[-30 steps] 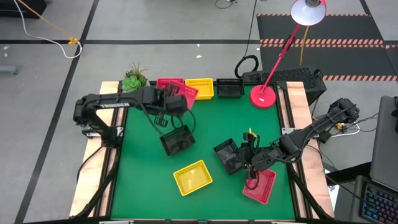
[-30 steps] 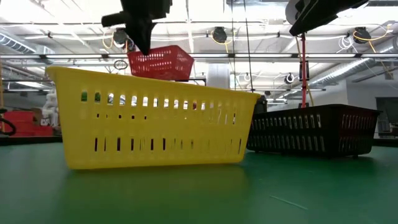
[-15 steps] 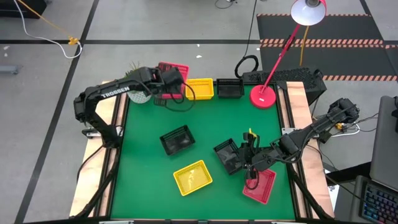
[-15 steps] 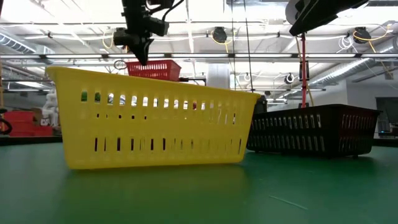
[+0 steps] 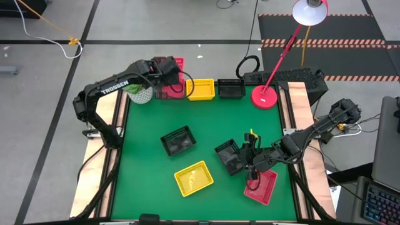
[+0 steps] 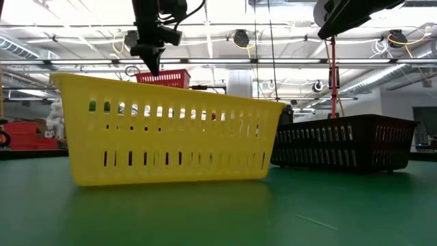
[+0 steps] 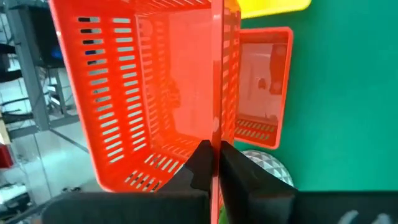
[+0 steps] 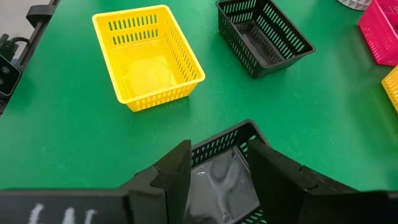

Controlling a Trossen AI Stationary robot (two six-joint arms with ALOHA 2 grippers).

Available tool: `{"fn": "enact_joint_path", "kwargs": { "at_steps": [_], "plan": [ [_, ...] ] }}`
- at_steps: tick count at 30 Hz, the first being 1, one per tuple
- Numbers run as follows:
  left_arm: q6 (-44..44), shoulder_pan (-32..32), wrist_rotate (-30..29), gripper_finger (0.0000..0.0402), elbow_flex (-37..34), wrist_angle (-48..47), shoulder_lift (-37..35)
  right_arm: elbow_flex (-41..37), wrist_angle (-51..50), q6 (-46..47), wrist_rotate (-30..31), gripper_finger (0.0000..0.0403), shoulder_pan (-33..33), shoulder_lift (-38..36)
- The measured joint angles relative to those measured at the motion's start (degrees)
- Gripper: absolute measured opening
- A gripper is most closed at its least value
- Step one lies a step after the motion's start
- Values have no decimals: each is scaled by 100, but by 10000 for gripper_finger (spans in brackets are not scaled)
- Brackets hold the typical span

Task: Stack baskets by color
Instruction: Stack the bottom left red basket on the top red basket

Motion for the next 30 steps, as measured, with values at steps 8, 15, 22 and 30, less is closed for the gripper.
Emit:
{"fn": "enact_joint_path", "kwargs": {
  "at_steps": [8, 15, 22, 30],
  "plan": [
    [38, 37, 240, 15, -307, 366, 46, 0, 2, 1, 0, 150, 0, 0],
    [262, 209, 234, 8, -995, 977, 48, 0, 2, 0, 0, 150, 0, 0],
    [487, 389, 243, 11, -1760, 1731, 48, 0, 4, 0, 0, 150, 0, 0],
    [685, 472, 340, 20, -2396, 2534, 50, 0, 6, 0, 11, 150, 0, 0]
  ]
}}
